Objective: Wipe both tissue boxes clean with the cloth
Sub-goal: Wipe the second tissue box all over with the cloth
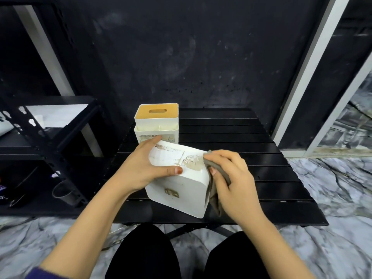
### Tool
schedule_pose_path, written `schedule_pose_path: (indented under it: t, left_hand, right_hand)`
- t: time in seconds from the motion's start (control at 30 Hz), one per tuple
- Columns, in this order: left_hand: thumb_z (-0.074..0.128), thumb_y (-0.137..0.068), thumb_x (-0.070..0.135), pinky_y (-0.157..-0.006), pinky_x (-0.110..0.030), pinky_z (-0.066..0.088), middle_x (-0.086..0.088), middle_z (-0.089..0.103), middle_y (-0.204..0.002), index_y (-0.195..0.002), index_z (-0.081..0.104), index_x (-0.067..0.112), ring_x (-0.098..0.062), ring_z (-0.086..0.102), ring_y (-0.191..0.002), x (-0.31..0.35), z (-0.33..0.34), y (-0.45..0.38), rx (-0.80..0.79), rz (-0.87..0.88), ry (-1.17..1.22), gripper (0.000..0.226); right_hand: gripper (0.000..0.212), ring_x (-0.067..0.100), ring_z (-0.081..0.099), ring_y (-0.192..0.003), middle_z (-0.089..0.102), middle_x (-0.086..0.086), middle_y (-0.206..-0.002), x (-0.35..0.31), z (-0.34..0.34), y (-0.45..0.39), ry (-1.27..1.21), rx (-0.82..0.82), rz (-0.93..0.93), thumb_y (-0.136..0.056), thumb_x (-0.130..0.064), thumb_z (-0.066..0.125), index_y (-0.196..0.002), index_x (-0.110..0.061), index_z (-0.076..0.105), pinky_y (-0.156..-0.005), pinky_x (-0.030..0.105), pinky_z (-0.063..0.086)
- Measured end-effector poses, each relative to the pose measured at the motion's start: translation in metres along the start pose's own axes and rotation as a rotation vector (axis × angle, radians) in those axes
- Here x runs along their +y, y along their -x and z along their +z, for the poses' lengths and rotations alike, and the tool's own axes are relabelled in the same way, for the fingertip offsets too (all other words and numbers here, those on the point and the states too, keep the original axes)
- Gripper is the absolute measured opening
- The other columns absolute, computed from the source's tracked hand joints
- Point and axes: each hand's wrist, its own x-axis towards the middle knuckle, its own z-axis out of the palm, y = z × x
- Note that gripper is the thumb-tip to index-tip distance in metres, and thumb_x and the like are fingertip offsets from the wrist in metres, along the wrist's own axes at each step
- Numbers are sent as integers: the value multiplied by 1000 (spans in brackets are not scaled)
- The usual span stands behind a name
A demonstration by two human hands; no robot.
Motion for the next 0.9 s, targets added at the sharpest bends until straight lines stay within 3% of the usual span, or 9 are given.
schedule_pose_path:
  t: [0.13, 0.23, 0.37, 0.43, 0.5, 0.67, 0.9]
  left_hand:
    - [73, -33, 74, -110, -26, 25, 16, 35, -142, -145, 30, 29, -5, 35, -130, -1, -5, -6, -78, -5, -26, 128]
    - [77, -35, 70, -108, -23, 22, 19, 31, -139, -142, 37, 28, -2, 29, -130, 3, -10, -6, -77, -1, -22, 121]
    - [82, -63, 36, -100, -22, 26, 20, 45, -123, -112, 64, 36, -7, 38, -124, 12, -12, 3, 142, 110, -192, 52]
    - [79, -69, 31, -95, -23, 33, 19, 54, -112, -96, 68, 38, -8, 47, -115, 17, -7, 12, 157, 155, -214, 30]
    - [73, -77, 31, -93, -19, 32, 18, 57, -112, -97, 69, 35, -7, 49, -113, 22, 2, 23, 135, 193, -255, 21]
    - [63, -83, 42, -101, -14, 21, 14, 41, -142, -127, 55, 27, -7, 34, -133, 25, 20, 39, 117, 177, -270, 47]
    - [69, -79, 36, -104, -15, 18, 20, 35, -138, -125, 56, 34, -3, 28, -134, 20, 4, 31, -76, 131, -139, 48]
  right_hand:
    - [32, -3, 52, -106, 58, -19, -110, 5, -12, -18, -160, -72, 162, -88, -2, 53, -105, -28, 64, -90, 6, 35]
    - [31, -4, 55, -105, 64, -15, -107, 3, -21, -17, -274, -165, 246, -89, -5, 52, -105, -29, 64, -88, 8, 39]
    - [30, -1, 57, -104, 65, -15, -106, -3, -24, -5, -308, -198, 260, -89, -7, 54, -105, -31, 64, -89, 13, 42]
    - [31, -2, 57, -104, 65, -16, -105, -8, -25, 3, -317, -200, 247, -88, -7, 55, -104, -31, 64, -87, 10, 41]
    - [32, -2, 57, -104, 65, -17, -104, -14, -24, 9, -320, -212, 221, -87, -5, 56, -104, -31, 65, -87, 10, 41]
    - [36, 2, 55, -108, 62, -20, -106, -24, -19, 20, -276, -273, 158, -86, -6, 58, -105, -36, 63, -92, 14, 41]
    - [35, -3, 50, -104, 57, -21, -106, -14, -24, 14, -70, -295, 142, -83, -13, 60, -101, -43, 56, -89, 11, 37]
